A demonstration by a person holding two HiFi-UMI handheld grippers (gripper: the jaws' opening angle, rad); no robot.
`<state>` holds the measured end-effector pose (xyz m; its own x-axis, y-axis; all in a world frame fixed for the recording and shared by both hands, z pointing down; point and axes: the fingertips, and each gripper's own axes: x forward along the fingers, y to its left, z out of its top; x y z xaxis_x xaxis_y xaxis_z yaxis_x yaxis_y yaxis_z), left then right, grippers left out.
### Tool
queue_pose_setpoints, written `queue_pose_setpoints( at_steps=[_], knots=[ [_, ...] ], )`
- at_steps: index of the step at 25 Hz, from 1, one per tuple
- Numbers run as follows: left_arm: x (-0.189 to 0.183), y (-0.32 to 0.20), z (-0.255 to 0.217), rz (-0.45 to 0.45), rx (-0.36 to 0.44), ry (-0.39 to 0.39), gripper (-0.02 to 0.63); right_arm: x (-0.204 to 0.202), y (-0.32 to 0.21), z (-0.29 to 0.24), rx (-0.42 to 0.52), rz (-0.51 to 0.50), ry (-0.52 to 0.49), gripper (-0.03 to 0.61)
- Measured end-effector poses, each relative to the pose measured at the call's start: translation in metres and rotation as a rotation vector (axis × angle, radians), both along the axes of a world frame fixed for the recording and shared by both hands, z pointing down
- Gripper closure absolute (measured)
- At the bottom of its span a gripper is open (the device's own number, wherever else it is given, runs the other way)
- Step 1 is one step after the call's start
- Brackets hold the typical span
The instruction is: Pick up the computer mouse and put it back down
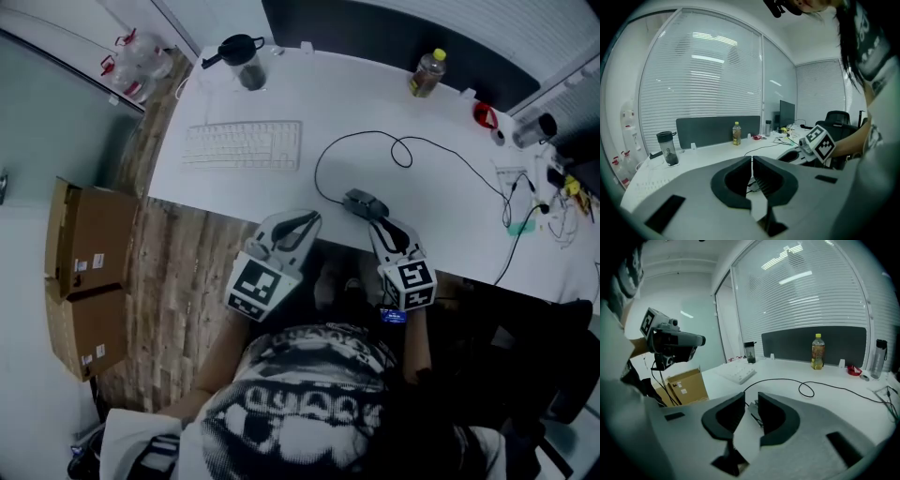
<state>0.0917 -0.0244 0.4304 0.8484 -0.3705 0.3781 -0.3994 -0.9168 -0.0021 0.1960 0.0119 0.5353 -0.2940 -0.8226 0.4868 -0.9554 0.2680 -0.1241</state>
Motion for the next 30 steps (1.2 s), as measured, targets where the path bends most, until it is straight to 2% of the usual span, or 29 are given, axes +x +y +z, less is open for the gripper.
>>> queue_pose_setpoints(
  at_steps=[3, 8, 13, 19, 24, 28, 30],
  knots=[
    [-0.005, -0.016, 0.004, 0.03, -0.019, 0.007, 0.603, -0.001, -0.02, 0.013, -0.022, 0.002, 0.013, 0.441],
    [-0.011, -0.035, 0.009, 0.089, -0.037, 0.013, 0.603, 0.002, -0.047, 0.042, -0.067, -0.059, 0.047, 0.316],
    [-0.018, -0.054, 0.015, 0.121, -0.046, 0.013, 0.603, 0.005, -0.056, 0.084, -0.175, -0.143, 0.01, 0.226],
    [-0.025, -0.071, 0.018, 0.139, -0.049, 0.01, 0.603, 0.0, -0.055, 0.107, -0.254, -0.25, 0.0, 0.193],
    [-0.03, -0.079, 0.022, 0.14, -0.054, 0.002, 0.603, -0.011, -0.055, 0.115, -0.299, -0.335, 0.082, 0.181],
    [-0.03, -0.084, 0.021, 0.144, -0.053, 0.006, 0.603, -0.01, -0.058, 0.124, -0.318, -0.325, 0.167, 0.186],
    [-0.03, -0.085, 0.022, 0.146, -0.056, 0.008, 0.603, -0.009, -0.059, 0.126, -0.315, -0.306, 0.196, 0.212]
  ],
)
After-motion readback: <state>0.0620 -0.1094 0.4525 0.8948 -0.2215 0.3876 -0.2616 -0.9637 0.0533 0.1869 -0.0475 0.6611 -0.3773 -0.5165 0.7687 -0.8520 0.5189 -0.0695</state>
